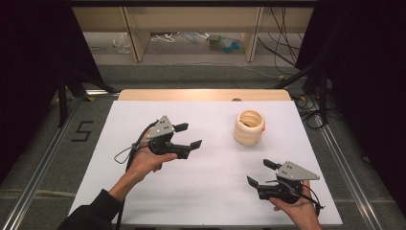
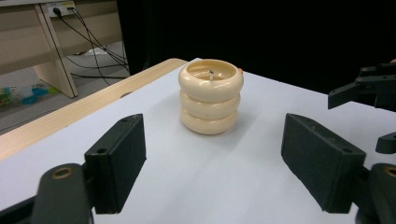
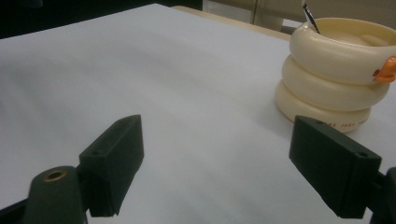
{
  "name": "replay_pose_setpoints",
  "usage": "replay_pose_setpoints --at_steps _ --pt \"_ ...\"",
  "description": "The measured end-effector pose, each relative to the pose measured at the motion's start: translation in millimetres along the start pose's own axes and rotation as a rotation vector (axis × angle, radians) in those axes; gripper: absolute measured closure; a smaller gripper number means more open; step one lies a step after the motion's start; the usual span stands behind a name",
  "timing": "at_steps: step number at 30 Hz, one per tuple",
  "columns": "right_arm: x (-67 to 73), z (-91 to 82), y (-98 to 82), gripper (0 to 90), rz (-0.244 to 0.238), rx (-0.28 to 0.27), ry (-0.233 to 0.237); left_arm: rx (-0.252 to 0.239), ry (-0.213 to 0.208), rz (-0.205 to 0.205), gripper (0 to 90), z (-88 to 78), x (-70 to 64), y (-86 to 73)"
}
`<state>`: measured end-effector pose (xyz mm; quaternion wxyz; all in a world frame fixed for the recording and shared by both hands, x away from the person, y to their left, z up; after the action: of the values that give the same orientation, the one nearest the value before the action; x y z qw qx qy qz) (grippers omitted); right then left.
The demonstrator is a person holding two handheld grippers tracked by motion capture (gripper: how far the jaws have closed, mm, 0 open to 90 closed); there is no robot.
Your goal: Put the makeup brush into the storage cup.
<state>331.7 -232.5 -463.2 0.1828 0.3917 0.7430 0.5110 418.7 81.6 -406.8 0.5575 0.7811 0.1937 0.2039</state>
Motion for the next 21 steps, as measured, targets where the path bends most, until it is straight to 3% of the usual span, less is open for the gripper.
replay_pose_setpoints --at_steps 4,10,12,21 --pt "-0.4 -0.4 0.3 18.8 0.008 -0.001 0.005 0.001 -0.004 0.005 21.3 -7.5 1.7 -6.2" --pt "0.2 -0.7 0.1 18.6 0.026 0.000 0.003 0.004 0.027 -0.005 20.9 -21.0 5.8 -16.0" --pt "-0.9 -0.5 1.0 18.4 0.007 -0.010 0.003 0.001 0.031 -0.008 20.7 -25.3 5.9 -18.9" --pt "-0.5 -2.2 1.6 18.4 0.012 -0.007 -0.005 0.018 0.039 -0.003 20.4 -39.9 0.0 -36.6"
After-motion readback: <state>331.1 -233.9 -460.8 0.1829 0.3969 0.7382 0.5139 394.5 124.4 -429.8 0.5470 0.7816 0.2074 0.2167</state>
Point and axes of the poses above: each handheld gripper's, and its own axes: z roughly forward along the jaws, y roughly out of its top, x roughly to its left, the point moved 4 cm from there along z, roughly forward along the jaws, and after that the axes turned 9 degrees about z, right-handed, at the moved point
